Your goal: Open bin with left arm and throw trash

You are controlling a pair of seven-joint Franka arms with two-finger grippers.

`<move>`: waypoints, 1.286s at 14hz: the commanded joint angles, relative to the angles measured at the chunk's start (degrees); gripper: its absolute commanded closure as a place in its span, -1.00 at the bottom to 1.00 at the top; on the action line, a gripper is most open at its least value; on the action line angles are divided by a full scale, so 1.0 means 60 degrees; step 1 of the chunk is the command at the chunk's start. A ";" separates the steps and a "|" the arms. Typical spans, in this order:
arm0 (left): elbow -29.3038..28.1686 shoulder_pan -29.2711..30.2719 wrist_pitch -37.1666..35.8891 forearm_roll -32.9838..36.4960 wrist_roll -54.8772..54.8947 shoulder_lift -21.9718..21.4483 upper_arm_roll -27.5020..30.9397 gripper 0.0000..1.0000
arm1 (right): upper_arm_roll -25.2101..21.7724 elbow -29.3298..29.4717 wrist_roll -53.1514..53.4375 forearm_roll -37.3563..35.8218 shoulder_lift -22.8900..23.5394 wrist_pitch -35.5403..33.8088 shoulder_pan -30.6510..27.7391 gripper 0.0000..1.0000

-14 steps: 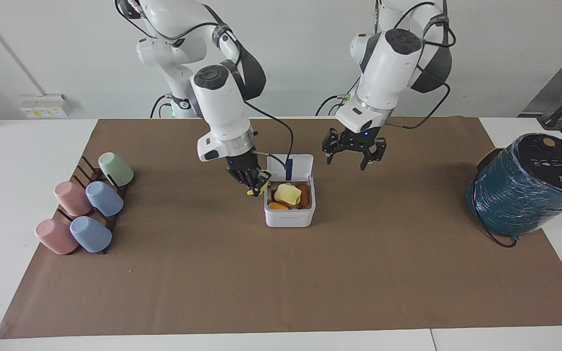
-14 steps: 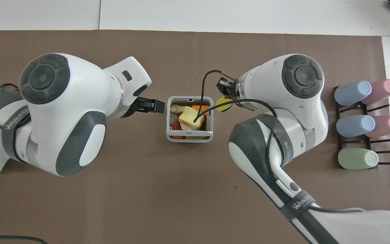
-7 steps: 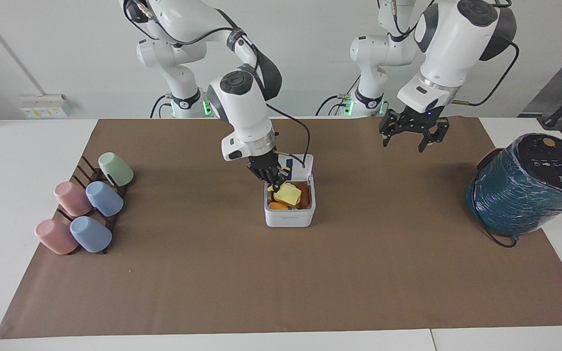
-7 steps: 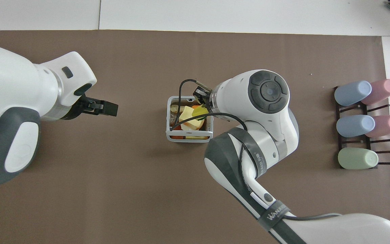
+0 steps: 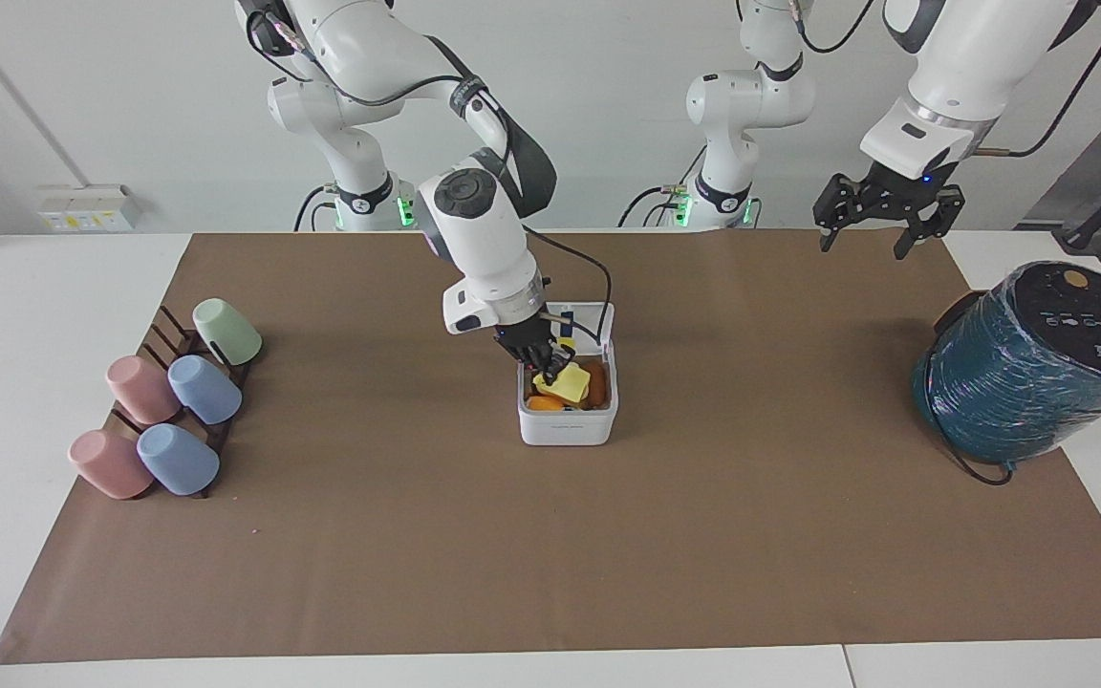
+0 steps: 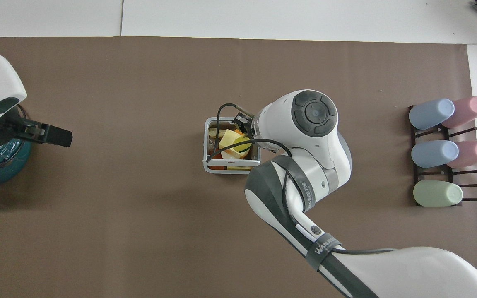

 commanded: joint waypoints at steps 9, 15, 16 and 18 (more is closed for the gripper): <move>0.0269 0.0402 -0.0894 0.0211 0.0154 -0.0074 0.0068 -1.00 | 0.0053 -0.0086 0.0303 0.0201 0.0521 0.0784 0.0171 0.65; 0.0240 -0.0020 -0.0806 0.0196 0.0082 -0.0059 0.0637 -1.00 | 0.0039 0.0075 0.0288 0.0128 0.0126 0.0418 0.0128 -1.00; 0.0240 -0.0108 -0.0791 0.0182 0.0081 -0.0059 0.0769 -1.00 | 0.0039 0.0075 0.0230 0.0098 0.0009 0.0359 0.0070 -1.00; 0.0240 -0.0124 -0.0776 0.0196 0.0052 -0.0059 0.0785 -1.00 | 0.0039 0.0075 0.0156 0.0069 -0.0181 0.0183 0.0025 -1.00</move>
